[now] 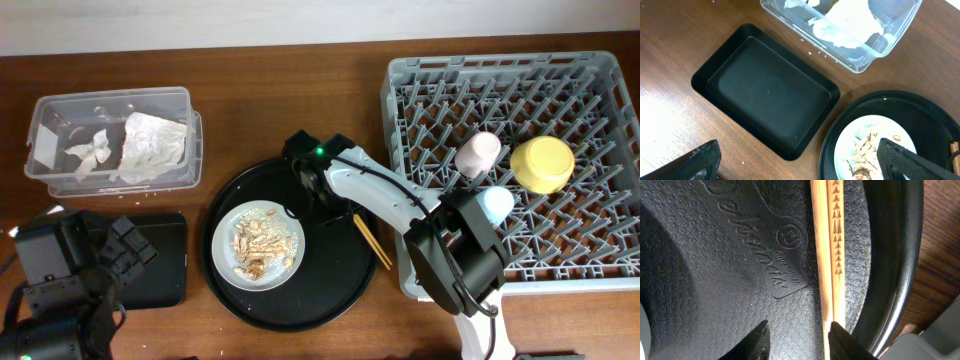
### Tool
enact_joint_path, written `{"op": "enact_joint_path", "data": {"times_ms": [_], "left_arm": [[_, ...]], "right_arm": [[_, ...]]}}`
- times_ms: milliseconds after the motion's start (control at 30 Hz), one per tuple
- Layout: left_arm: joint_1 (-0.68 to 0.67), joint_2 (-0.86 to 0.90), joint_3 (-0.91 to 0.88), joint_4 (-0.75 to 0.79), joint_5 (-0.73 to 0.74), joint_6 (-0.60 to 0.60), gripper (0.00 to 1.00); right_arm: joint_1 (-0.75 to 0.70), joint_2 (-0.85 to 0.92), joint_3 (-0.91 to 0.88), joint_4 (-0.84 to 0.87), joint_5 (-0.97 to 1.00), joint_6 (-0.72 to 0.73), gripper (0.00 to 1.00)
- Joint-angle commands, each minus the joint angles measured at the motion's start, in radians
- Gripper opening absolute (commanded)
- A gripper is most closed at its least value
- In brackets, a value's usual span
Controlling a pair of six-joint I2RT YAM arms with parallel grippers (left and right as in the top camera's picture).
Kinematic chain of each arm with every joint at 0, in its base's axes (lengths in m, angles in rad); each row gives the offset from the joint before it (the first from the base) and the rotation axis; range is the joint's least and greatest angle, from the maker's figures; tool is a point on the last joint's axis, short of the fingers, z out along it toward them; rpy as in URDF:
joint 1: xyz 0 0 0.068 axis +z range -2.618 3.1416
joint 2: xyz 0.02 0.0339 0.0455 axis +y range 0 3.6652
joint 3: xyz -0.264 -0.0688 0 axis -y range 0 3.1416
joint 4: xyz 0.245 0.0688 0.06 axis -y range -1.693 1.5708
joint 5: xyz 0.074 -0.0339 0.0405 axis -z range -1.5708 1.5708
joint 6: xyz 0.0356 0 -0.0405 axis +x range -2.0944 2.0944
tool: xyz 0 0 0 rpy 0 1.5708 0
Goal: Sort waste into correct bins and load items into the dishwasher rack
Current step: 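Reach the right gripper to the tray and grasp one chopstick, then carry the chopstick into the rack's left side and release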
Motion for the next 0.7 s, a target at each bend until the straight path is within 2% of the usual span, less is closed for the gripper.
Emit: {"op": "enact_joint_path", "data": {"times_ms": [0, 267, 400, 433, 467, 567, 667], "left_arm": [[0.004, -0.004, 0.004, -0.001, 0.000, -0.013, 0.99], [0.004, -0.004, 0.004, -0.001, 0.000, -0.012, 0.99], [0.004, -0.004, 0.004, -0.001, 0.000, -0.013, 0.99], [0.004, -0.004, 0.004, -0.001, 0.000, -0.013, 0.99], [0.004, -0.004, 0.004, -0.001, 0.000, -0.013, 0.99], [0.004, -0.004, 0.004, -0.001, 0.000, -0.013, 0.99], [0.004, -0.004, 0.004, -0.001, 0.000, -0.013, 0.99]], "right_arm": [[0.002, 0.012, -0.026, 0.029, 0.010, 0.005, 0.40], [0.002, 0.012, -0.096, 0.095, 0.065, 0.005, 0.40], [0.002, 0.012, -0.096, 0.098, -0.004, 0.005, 0.38], [0.002, 0.012, -0.096, 0.100, -0.026, 0.010, 0.25], [0.002, 0.011, -0.096, 0.098, -0.033, 0.010, 0.17], [0.002, 0.009, -0.076, 0.087, -0.103, 0.010, 0.04], [-0.001, -0.005, 0.045, -0.013, -0.126, 0.021, 0.04]]}}
